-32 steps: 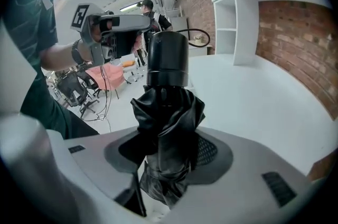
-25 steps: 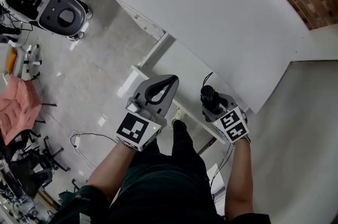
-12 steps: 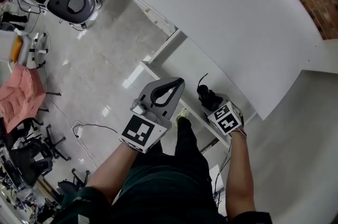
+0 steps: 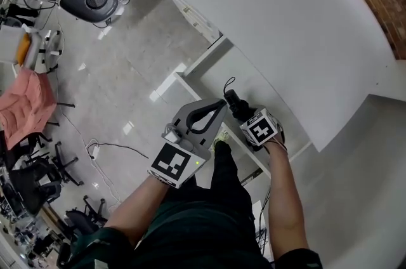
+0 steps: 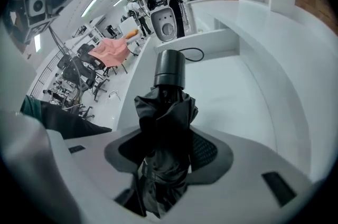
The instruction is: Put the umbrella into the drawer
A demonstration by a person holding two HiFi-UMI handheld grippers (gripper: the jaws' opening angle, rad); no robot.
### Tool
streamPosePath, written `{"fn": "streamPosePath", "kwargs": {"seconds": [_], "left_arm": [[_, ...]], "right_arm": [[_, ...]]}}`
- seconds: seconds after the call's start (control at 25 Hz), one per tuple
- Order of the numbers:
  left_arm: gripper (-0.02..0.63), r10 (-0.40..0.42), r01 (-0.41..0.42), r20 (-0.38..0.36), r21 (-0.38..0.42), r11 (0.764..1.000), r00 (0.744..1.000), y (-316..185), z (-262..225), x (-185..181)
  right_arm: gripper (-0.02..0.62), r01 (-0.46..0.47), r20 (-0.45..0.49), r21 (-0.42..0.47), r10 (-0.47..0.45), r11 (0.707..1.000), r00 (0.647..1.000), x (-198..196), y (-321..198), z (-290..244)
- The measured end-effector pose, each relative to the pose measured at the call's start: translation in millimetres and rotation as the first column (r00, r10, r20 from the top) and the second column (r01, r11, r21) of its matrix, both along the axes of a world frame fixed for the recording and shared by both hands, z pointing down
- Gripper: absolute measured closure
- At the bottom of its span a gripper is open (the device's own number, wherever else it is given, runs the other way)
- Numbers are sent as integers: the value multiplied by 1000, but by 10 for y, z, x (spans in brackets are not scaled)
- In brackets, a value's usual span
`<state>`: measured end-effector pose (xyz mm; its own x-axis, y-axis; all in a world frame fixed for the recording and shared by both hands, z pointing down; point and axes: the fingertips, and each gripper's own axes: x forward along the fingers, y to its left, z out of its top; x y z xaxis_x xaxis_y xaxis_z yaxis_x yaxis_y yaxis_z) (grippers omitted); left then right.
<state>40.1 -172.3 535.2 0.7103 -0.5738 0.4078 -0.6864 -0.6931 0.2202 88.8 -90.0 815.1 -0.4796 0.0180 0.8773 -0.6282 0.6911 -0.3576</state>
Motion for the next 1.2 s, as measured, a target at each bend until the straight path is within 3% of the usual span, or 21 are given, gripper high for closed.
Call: {"fn": "streamPosePath", "kwargs": {"seconds": [0.4, 0.6, 0.76, 0.88, 1.04, 1.2], "left_arm": [[597, -33, 33, 10, -10, 999, 999, 6, 54, -157], [597, -27, 27, 8, -1, 1000, 1000, 42, 21, -209], [597, -27, 27, -8, 2, 1000, 1000, 68, -4, -261], [597, -18, 18, -25, -6, 1000, 1000, 93, -29, -288], [597, -19, 16, -57, -51, 999, 998, 81, -22, -341], [597, -15, 11, -40, -82, 997, 999, 89, -35, -400]], "right_arm": [[393, -23, -77, -57, 19, 998, 997, -101, -96, 360], [377, -91, -92, -65, 84, 994, 992, -60, -68, 428], [378, -120, -101, -58, 114, 991, 988, -36, -63, 308], [413, -180, -93, -23, 177, 983, 980, 16, -114, 83], [488, -326, -26, 56, 328, 944, 944, 94, -244, -317], [556, -496, 76, 138, 490, 857, 868, 231, -262, -783]]}}
